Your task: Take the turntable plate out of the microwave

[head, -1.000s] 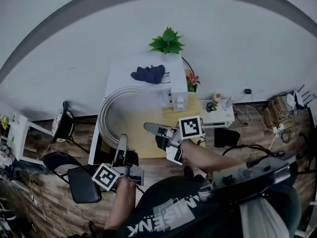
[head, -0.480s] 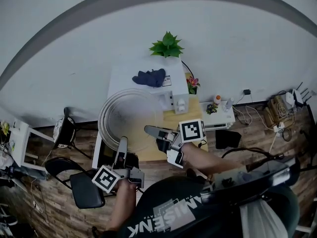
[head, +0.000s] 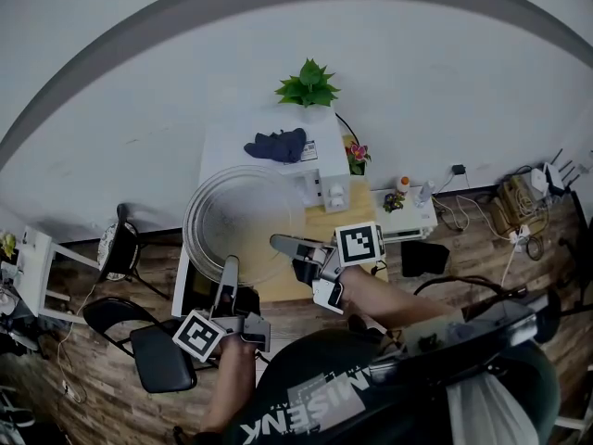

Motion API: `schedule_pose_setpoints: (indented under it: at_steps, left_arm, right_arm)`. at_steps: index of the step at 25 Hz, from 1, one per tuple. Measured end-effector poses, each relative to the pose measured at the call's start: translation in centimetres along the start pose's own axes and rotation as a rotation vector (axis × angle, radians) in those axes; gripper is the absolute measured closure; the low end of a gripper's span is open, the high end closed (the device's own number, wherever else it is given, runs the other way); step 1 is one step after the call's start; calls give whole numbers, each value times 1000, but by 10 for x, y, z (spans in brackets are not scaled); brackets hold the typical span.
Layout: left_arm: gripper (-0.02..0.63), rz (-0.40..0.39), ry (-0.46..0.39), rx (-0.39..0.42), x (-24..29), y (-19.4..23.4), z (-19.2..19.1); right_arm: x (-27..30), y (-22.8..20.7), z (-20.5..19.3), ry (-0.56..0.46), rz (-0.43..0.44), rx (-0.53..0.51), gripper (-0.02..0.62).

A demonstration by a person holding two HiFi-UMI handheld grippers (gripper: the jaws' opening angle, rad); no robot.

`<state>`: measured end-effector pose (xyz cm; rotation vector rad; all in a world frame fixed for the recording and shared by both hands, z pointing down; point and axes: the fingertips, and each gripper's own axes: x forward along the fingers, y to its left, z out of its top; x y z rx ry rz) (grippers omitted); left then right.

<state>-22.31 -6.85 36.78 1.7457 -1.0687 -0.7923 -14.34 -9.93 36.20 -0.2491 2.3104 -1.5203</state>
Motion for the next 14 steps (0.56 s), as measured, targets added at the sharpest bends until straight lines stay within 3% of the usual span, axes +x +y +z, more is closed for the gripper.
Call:
schedule_pose_setpoints:
  at_steps: [3, 14]
  left_arm:
    - [545, 3, 2, 0, 0, 1, -2]
    - [545, -1, 0, -11, -1, 2, -4]
  right_arm:
    - [-4, -8, -1, 3, -44, 2, 532]
    - [-5, -8, -2, 4, -47, -5, 531]
